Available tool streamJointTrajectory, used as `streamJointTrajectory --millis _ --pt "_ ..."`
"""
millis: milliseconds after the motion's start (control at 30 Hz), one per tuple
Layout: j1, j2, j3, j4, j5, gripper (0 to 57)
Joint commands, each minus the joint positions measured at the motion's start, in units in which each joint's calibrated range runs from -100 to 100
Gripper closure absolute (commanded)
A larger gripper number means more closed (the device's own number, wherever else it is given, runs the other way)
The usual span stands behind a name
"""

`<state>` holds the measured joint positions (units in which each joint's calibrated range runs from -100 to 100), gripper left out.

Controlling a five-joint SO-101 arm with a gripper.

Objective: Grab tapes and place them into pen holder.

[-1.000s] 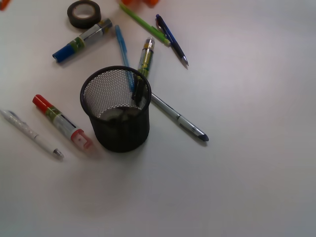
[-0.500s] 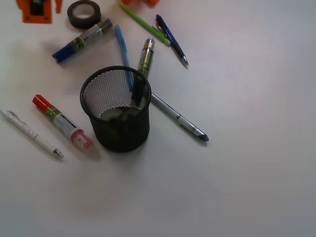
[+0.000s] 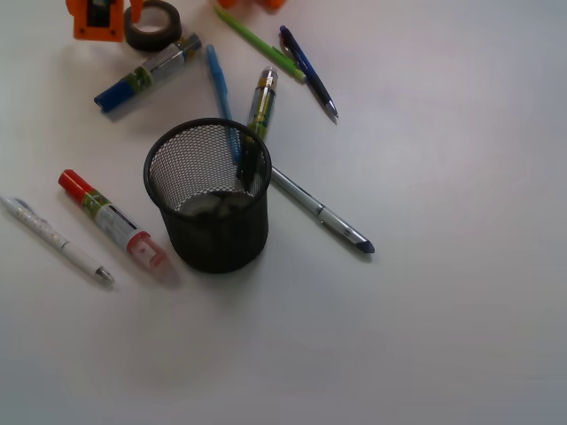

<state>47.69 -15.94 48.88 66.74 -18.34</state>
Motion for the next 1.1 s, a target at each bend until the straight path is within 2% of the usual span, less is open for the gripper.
streamJointTrajectory --millis 0,600,667,800,833,1067 --pt "0.42 -1.87 -0.15 3.08 -0.15 24.8" --pt "-0.4 -1.02 8.28 -3.4 -3.03 25.0" --pt "-0.32 2.3 8.1 -3.48 -3.08 31.3" --pt "-0.4 6.63 7.37 -6.02 -2.98 53.7" --pt "-0.4 7.31 6.56 -5.85 -2.83 57.5" --pt "-0.25 8.08 0.67 -5.67 -0.24 57.2"
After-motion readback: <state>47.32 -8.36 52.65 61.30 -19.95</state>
